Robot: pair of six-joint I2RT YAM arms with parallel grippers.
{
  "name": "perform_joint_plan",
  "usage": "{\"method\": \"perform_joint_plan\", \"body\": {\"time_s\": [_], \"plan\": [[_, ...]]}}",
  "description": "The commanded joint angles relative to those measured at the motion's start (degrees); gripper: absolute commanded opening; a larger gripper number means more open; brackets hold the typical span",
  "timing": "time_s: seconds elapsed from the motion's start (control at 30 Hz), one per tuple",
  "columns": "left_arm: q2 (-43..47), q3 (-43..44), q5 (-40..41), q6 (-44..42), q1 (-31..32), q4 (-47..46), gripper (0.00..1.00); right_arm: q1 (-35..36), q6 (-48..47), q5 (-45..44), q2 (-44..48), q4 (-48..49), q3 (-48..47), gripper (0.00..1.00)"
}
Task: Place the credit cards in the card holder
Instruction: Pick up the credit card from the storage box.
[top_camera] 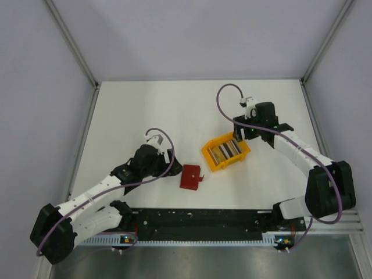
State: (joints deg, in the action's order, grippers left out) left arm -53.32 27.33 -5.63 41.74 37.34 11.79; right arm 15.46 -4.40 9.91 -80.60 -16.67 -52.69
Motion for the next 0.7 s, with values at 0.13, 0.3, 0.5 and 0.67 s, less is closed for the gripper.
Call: {"method": "perform_joint_plan", "body": {"time_s": [0.13, 0.3, 0.5, 0.67], "plan": [[-6.87, 4.30, -4.30, -0.08, 0.10, -8.01, 0.85, 6.67, 17.92, 7.66, 8.00, 2.42, -0.49, 0.68], [-13.20, 7.29, -6.67, 2.29, 0.10, -9.23, 0.84, 11.16, 27.06, 12.58, 6.68, 7.42, 4.42, 0.59], [-20.32, 11.42, -8.52, 2.12, 0.19, -9.25, 0.81, 12.83, 29.89, 13.55, 4.58, 10.60, 6.98, 0.59], [-24.90, 13.79, -9.40, 1.68, 0.62, -9.07, 0.79, 13.80, 31.12, 12.50, 2.03, 11.04, 7.16, 0.58]]}}
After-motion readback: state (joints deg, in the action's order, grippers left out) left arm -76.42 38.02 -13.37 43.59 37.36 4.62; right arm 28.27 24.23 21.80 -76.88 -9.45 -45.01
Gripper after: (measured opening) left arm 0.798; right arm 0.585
